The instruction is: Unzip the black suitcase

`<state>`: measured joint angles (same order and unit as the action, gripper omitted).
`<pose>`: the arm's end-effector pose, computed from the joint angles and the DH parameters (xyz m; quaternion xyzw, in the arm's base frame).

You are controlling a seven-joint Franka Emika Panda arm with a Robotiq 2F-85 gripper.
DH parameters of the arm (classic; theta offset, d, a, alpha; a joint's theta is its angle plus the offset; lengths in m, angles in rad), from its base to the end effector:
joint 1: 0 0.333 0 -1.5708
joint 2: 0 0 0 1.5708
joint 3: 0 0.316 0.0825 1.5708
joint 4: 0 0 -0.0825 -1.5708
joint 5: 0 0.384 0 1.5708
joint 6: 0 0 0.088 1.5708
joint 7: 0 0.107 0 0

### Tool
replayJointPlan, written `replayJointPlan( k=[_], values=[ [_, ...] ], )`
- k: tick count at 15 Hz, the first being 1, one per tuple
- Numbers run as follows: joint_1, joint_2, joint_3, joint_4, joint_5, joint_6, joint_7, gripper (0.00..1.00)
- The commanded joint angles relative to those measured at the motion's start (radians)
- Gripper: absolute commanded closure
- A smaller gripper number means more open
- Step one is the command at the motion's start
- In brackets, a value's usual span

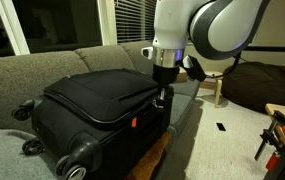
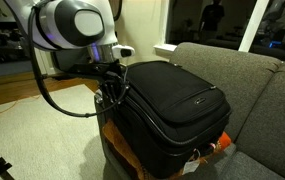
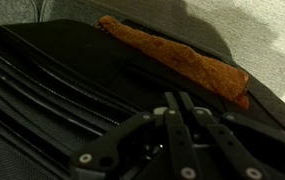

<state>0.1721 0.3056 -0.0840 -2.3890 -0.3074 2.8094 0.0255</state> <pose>0.5087 0.0583 0.2019 0.9805 0.1750 0.0595 0.0673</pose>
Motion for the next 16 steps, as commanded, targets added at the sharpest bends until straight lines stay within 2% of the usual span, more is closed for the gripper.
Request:
replayJointPlan(
  k=[1,16],
  values=[
    [0.043,0.035,0.029,0.05,-0.021,-0.025,0.057,0.94],
    [0.094,0.063,0.074,0.127,-0.086,-0.133,0.106,0.94]
  ],
)
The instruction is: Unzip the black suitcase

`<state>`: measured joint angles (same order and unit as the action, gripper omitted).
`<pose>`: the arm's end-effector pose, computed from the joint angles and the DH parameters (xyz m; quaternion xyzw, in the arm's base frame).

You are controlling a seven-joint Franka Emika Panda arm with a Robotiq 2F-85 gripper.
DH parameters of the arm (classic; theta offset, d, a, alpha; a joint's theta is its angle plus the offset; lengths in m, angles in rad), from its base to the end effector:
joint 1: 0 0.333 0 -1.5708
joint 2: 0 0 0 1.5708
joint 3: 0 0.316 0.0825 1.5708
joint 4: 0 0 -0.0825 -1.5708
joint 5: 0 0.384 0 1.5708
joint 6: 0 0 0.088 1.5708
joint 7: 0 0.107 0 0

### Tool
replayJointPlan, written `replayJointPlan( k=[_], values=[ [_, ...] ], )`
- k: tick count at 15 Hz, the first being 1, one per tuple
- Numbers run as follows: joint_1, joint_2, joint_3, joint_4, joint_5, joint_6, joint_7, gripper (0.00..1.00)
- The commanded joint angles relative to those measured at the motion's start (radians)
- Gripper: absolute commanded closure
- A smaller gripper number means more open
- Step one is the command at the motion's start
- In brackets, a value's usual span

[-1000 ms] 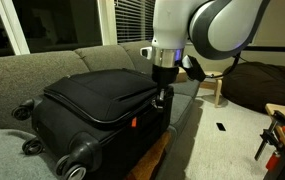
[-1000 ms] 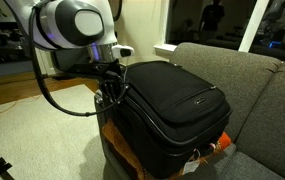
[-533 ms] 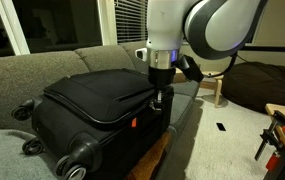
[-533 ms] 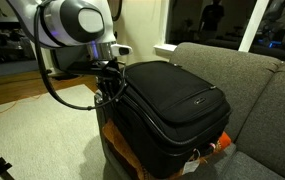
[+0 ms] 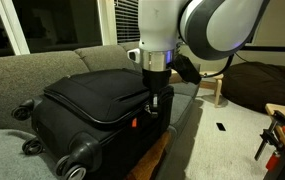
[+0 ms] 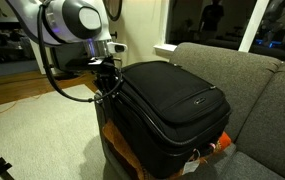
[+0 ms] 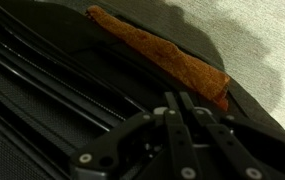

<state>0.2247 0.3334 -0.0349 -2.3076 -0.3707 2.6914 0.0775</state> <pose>0.5177 0.1111 0.2038 0.9711 0.2198 0.0358 0.0859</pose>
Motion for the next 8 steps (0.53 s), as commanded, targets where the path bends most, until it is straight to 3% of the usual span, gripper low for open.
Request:
replayJointPlan(
  k=[1,8],
  values=[
    [0.047,0.043,0.027,0.055,-0.029,-0.02,0.06,0.94],
    [0.074,0.066,0.043,0.097,-0.064,-0.073,0.077,0.94]
  ],
)
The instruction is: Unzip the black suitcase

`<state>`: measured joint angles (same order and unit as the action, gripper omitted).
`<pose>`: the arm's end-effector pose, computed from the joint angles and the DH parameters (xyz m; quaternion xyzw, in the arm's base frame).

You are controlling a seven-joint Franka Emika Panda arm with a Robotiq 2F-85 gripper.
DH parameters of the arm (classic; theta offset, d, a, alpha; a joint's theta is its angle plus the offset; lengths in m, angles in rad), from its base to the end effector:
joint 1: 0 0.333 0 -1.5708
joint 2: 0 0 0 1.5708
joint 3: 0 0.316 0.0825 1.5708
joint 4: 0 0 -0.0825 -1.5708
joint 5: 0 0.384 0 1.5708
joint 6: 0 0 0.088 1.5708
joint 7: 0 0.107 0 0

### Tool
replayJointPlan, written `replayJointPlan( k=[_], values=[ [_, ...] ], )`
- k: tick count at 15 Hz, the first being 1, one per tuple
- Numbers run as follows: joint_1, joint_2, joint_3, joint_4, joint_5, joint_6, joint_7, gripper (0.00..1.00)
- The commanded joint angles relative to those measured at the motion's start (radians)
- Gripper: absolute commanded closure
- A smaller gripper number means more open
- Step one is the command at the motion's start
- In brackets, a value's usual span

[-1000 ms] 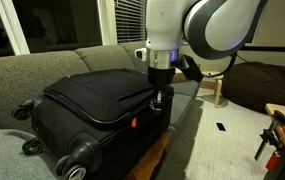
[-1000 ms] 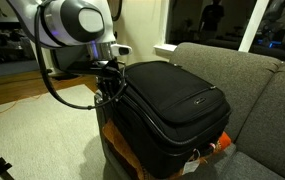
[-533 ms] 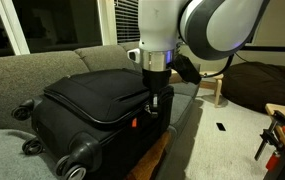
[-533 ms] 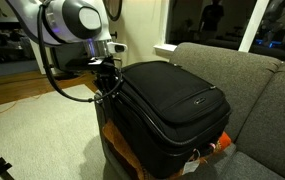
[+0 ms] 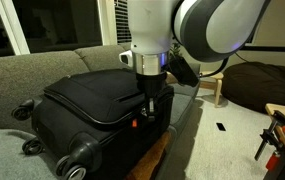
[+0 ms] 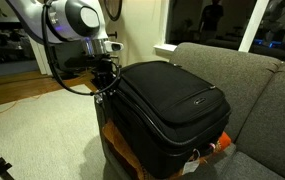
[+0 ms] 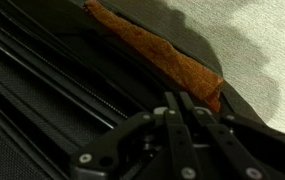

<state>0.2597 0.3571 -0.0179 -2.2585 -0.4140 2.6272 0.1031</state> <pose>0.5214 0.1383 0.2025 0.9635 0.2463 0.0232 0.1028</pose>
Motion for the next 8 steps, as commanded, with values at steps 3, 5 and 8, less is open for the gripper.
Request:
replayJointPlan(
  k=[3,5,8],
  values=[
    [0.049,0.053,0.036,0.068,-0.033,-0.032,0.054,0.94],
    [0.054,0.061,0.039,0.083,-0.042,-0.052,0.055,0.94],
    [0.059,0.072,0.047,0.104,-0.052,-0.085,0.054,0.94]
  ],
)
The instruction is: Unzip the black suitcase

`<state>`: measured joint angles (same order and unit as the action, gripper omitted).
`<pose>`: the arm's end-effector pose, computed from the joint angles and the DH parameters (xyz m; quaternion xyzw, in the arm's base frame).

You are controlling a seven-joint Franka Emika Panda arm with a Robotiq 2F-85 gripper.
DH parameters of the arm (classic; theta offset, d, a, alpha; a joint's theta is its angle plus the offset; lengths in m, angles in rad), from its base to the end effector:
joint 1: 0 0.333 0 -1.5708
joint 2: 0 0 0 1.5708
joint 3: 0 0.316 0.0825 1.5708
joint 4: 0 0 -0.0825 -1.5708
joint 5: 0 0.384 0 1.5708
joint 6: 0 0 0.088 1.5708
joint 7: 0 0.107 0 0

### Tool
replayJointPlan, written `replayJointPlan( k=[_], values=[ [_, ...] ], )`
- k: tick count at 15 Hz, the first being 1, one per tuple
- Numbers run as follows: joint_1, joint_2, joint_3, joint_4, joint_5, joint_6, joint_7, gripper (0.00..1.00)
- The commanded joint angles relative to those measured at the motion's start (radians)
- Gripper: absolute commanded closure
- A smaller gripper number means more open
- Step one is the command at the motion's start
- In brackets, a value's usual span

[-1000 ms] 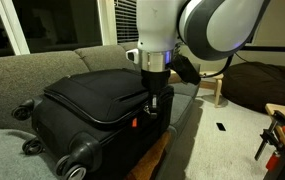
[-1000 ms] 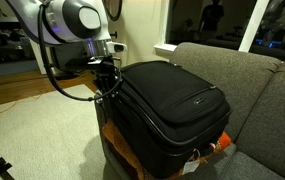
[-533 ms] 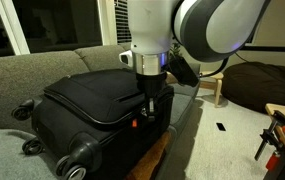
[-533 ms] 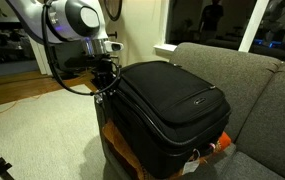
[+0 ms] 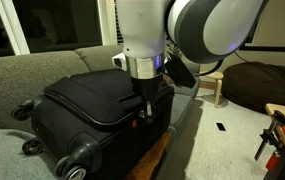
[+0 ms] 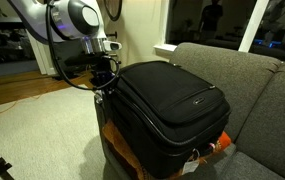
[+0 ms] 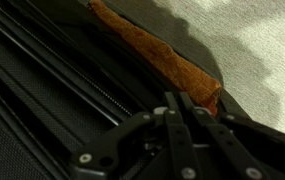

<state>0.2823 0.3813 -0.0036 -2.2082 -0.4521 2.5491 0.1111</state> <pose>0.5255 0.1564 0.2008 0.9551 0.2694 0.0042 0.1236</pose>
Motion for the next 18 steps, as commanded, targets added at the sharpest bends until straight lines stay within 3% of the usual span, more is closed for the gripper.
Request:
replayJointPlan(
  k=[1,18],
  values=[
    [0.039,0.05,0.035,0.06,-0.017,-0.017,0.047,0.94],
    [0.089,0.136,0.093,0.211,-0.076,-0.193,0.054,0.94]
  ],
)
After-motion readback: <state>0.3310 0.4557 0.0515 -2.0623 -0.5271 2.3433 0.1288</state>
